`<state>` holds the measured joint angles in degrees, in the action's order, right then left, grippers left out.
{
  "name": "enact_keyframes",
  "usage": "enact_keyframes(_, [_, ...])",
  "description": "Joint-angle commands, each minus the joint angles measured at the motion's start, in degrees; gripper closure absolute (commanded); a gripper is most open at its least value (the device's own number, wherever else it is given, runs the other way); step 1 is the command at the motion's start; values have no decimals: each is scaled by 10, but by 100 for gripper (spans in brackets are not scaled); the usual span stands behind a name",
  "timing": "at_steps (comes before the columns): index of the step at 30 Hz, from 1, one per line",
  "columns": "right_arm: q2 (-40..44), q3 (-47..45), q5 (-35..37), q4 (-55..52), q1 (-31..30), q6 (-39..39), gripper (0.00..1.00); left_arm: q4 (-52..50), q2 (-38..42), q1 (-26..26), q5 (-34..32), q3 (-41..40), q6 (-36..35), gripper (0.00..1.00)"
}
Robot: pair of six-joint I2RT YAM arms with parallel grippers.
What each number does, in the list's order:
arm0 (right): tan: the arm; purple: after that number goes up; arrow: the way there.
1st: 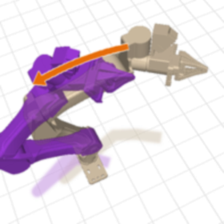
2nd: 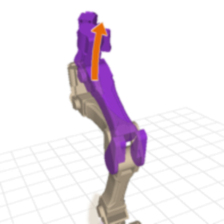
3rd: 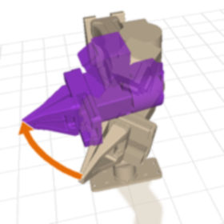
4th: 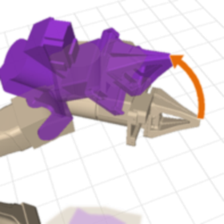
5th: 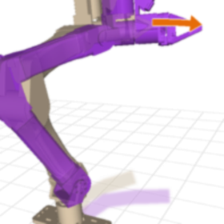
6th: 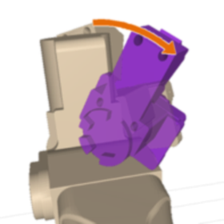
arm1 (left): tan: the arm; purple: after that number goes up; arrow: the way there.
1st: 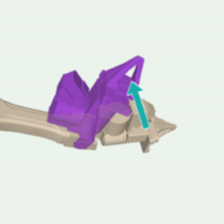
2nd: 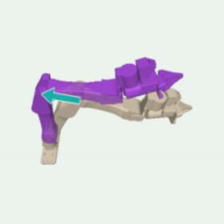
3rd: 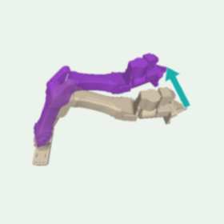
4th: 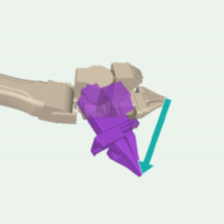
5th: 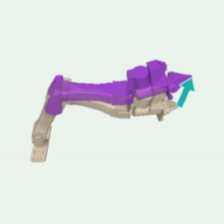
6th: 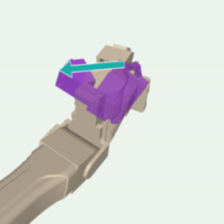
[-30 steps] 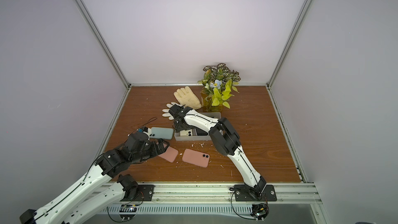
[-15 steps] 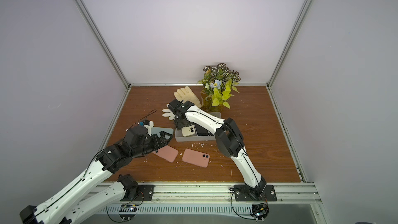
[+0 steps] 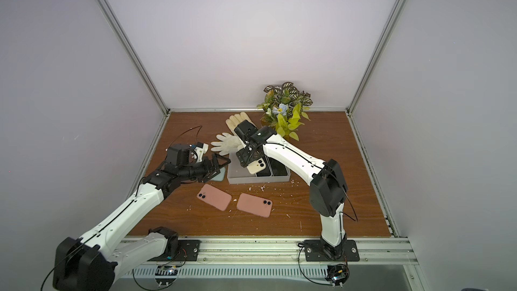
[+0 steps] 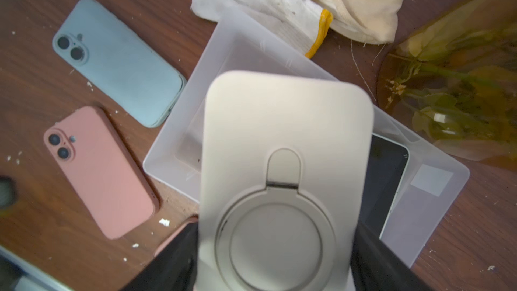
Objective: Take the phone out of the storage box
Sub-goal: Pick up the phone from the storage box.
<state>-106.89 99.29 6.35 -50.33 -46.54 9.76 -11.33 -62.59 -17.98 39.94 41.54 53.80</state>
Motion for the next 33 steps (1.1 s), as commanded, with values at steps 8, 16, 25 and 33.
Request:
enact_keyframes(8, [133,-83,-140,58,11,-51,27,172,-119,8,152,31,-11,5])
enact_keyframes(16, [166,-110,-197,70,2,-58,27,268,-191,-19,192,60,40,14])
enact_keyframes(25, [164,-132,-157,73,0,-57,26,304,-227,-43,239,64,68,78])
enact_keyframes(33, [172,-137,-133,84,10,-28,5,344,-206,-43,236,36,105,100])
